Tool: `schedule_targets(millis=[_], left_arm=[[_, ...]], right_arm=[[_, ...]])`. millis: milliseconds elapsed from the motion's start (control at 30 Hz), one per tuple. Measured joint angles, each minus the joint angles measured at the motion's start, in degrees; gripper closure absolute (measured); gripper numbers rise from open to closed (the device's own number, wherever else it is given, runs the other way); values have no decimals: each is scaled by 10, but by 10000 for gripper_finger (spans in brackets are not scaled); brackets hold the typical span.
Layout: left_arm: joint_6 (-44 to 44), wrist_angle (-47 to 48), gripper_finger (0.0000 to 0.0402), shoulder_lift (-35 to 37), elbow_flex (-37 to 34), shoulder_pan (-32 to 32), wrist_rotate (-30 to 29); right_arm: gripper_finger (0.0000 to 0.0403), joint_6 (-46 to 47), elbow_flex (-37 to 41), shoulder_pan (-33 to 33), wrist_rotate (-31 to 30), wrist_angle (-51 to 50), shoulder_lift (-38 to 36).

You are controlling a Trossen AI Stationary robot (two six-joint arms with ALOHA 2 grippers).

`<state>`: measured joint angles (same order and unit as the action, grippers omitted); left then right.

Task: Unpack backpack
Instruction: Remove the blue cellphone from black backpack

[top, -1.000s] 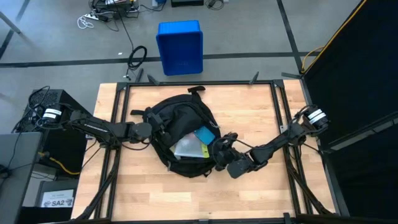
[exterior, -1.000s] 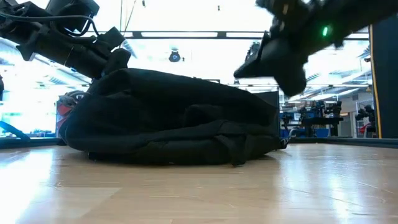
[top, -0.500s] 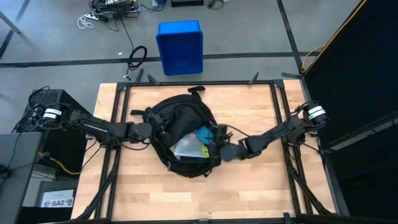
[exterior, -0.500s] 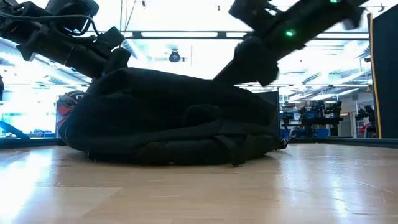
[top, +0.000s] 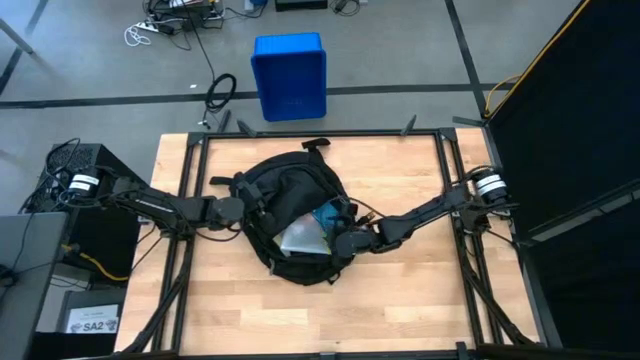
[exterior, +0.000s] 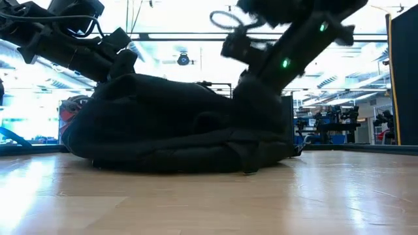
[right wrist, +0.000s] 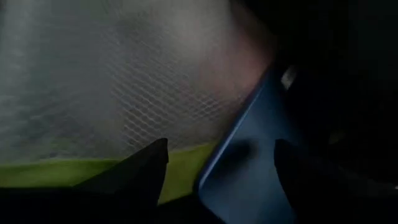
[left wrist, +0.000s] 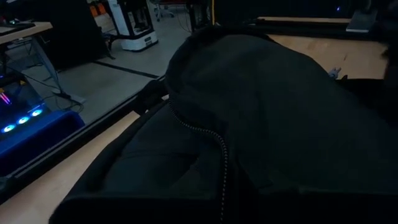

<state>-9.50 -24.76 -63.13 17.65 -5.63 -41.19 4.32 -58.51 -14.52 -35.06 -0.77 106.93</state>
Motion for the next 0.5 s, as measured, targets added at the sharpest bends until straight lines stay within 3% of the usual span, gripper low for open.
schedule_targets(millis=[167, 300, 500], left_arm=[[1, 3, 402, 0, 0, 0, 1], [2, 7, 402, 0, 0, 0, 4], [2, 7, 402, 0, 0, 0, 13]], right_arm=[[133, 44, -15, 11, -63, -3, 30], [165, 64, -15, 18, -137, -21, 33], [272, 48, -15, 42, -92, -21, 33]])
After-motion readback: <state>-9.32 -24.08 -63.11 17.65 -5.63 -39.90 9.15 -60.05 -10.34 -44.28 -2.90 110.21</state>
